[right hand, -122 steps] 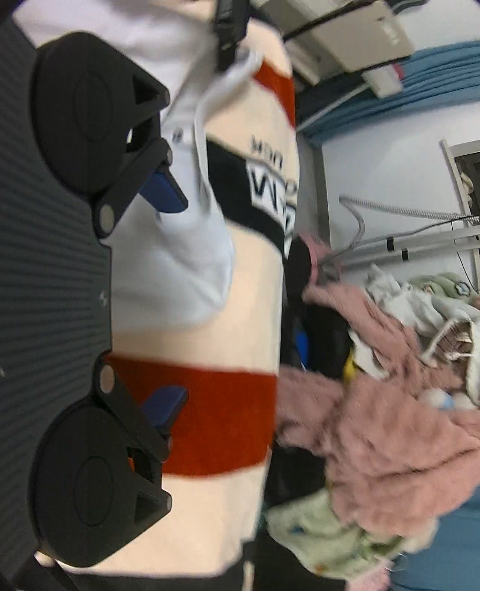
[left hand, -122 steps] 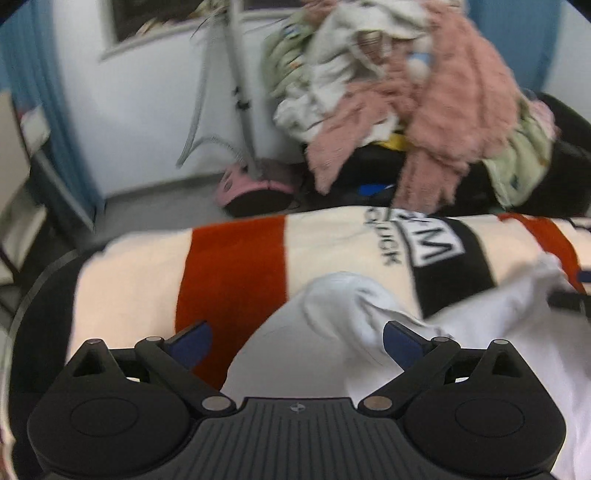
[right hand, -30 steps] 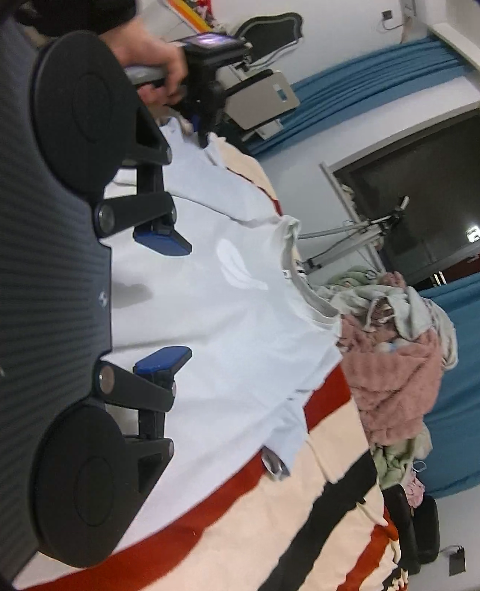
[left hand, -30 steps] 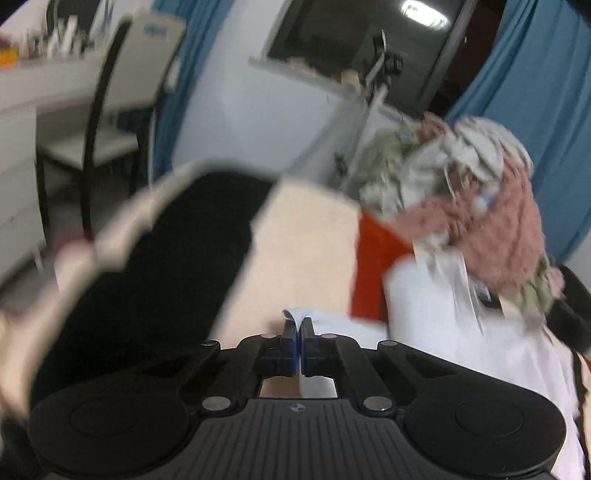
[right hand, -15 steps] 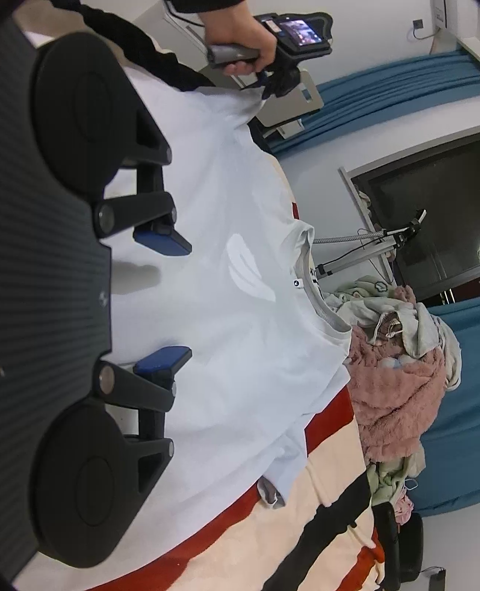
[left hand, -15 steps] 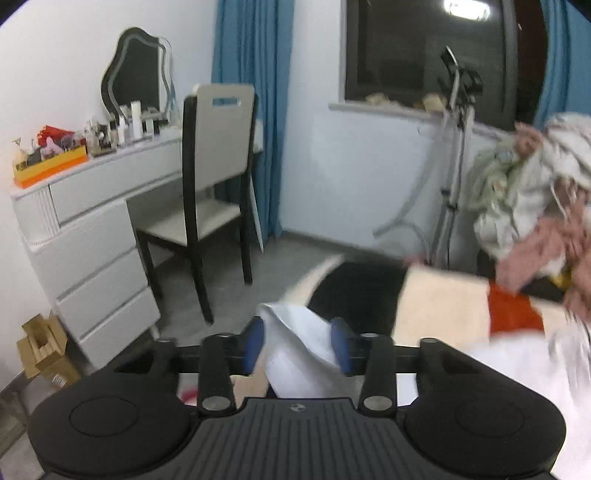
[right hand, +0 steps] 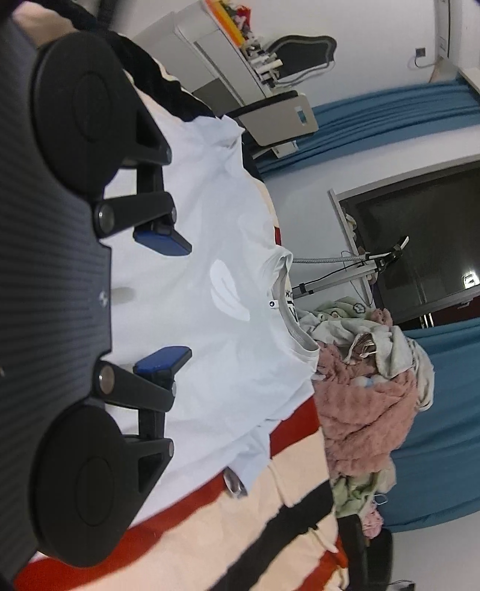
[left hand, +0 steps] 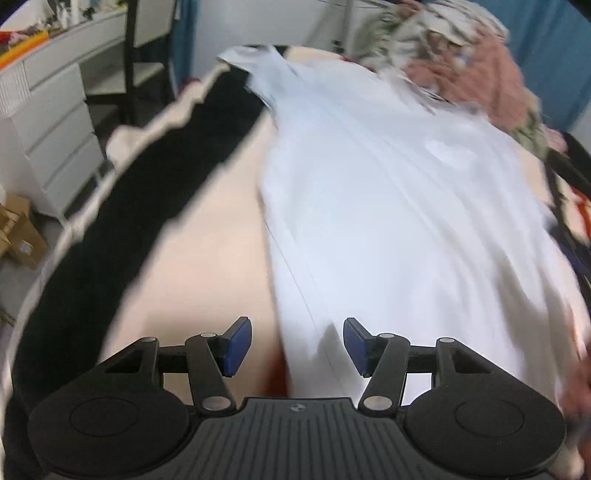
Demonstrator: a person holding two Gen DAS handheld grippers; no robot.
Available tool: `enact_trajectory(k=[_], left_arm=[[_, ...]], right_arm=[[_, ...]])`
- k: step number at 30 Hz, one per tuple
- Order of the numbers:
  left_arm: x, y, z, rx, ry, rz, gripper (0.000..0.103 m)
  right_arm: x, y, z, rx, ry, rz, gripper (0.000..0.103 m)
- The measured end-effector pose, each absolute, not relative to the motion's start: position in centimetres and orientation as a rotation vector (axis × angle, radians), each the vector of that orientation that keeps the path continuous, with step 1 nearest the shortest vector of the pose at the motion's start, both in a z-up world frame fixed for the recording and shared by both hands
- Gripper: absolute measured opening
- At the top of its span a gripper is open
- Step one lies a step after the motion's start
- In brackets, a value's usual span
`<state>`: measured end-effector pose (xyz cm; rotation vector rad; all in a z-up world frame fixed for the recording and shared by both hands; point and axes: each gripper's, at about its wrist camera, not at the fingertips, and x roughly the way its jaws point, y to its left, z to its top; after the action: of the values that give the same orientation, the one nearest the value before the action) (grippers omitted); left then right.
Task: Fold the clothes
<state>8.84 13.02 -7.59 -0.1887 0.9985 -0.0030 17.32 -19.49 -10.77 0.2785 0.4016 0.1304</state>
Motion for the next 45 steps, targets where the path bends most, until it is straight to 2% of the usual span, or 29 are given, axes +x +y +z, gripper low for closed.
enact_trajectory(k=[3,5,9,11,14,15,21,28,31,32,33,34,35,36,37,41,43,45], left_arm=[[4.8,11.3,-7.9,-0.211,1.004,-0.079,0.054],[3.4,10.2,-8.3,-0.207,1.025,-0.103,0.051],[1.8,8.1,-9.0,-0.162,1.063,-0.155,0.048],[1.4,7.9,-10.1,-0.135,1.081,-0.147,0.043],[0.9,7.4,-10.3,-0.054,1.079,-0.151,0.017],[0.6,7.8,-10.3,-0.057,1.084,-0.142,0.002],[-2.3,12.1,-5.4,-0.130,1.052,-0.099,0.001],[-3.8,17.6,-3.8,-0.035,1.121,0.174,0.002],[-3.2,18.5,-4.0,-0.082,1.140,0.194,0.002],[-3.3,18.5,-3.8,-0.091,1.133,0.194,0.004],[-3.1,18.2,-3.7,-0.084,1.123,0.189,0.010],[-3.1,17.5,-3.4,-0.070,1.107,0.189,0.024],[-3.2,16.8,-2.9,-0.055,1.079,0.186,0.034],[-3.4,16.1,-2.5,-0.032,1.037,0.180,0.050],[-3.3,14.9,-2.2,-0.003,0.990,0.173,0.057],[-3.2,11.4,-1.0,0.005,0.855,0.094,0.066],[-2.4,9.7,-0.3,-0.014,0.798,0.060,0.078],[-1.2,7.6,0.3,-0.020,0.724,0.039,0.083]], right_arm=[[15.7,-19.6,-9.9,0.256,0.394,0.111,0.056],[14.6,-20.0,-9.3,0.255,0.397,0.097,0.052],[12.2,-21.2,-8.4,0.257,0.392,0.060,0.052],[11.5,-21.8,-8.2,0.258,0.400,0.038,0.052],[10.9,-22.8,-8.0,0.280,0.416,0.026,0.052],[10.8,-23.0,-8.1,0.291,0.421,0.026,0.052],[10.4,-23.2,-7.9,0.290,0.424,0.033,0.052],[10.4,-23.2,-7.2,0.305,0.396,0.056,0.052],[10.3,-23.1,-7.0,0.307,0.392,0.066,0.052],[10.2,-23.1,-7.0,0.304,0.389,0.068,0.052],[10.1,-23.0,-6.9,0.301,0.387,0.070,0.052],[10.0,-23.0,-6.8,0.298,0.384,0.072,0.052],[9.9,-23.0,-6.7,0.295,0.379,0.073,0.052],[9.8,-22.9,-6.5,0.291,0.372,0.073,0.052],[9.7,-22.9,-6.3,0.289,0.366,0.073,0.052],[9.2,-23.0,-5.6,0.287,0.336,0.082,0.052],[8.9,-23.0,-5.2,0.277,0.318,0.082,0.052],[8.7,-23.0,-4.9,0.265,0.299,0.080,0.052]])
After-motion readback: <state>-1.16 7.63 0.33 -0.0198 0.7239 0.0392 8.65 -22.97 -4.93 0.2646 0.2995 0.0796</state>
